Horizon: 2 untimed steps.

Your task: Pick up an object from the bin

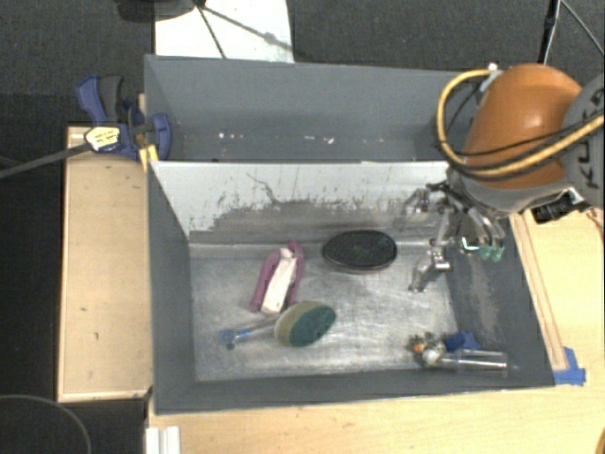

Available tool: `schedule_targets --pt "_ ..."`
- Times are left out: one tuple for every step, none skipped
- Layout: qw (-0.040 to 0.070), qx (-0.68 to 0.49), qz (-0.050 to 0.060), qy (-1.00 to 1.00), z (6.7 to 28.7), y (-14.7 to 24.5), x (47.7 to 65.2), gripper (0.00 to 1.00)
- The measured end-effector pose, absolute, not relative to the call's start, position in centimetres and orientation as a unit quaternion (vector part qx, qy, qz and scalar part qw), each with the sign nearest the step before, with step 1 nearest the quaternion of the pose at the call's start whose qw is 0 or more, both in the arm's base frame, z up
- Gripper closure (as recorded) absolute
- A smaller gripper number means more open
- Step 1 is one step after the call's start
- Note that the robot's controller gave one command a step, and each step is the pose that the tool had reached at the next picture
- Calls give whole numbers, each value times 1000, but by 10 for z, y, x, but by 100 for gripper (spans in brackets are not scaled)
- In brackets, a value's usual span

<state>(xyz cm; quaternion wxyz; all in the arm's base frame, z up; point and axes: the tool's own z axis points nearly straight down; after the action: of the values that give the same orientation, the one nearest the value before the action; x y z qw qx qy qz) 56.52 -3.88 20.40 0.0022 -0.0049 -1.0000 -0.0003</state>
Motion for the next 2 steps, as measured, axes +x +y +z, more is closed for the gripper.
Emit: schedule_targets --pt "-13 168 1 -986 105 1 592 0" --pt "-23 168 1 -985 108 4 597 100"
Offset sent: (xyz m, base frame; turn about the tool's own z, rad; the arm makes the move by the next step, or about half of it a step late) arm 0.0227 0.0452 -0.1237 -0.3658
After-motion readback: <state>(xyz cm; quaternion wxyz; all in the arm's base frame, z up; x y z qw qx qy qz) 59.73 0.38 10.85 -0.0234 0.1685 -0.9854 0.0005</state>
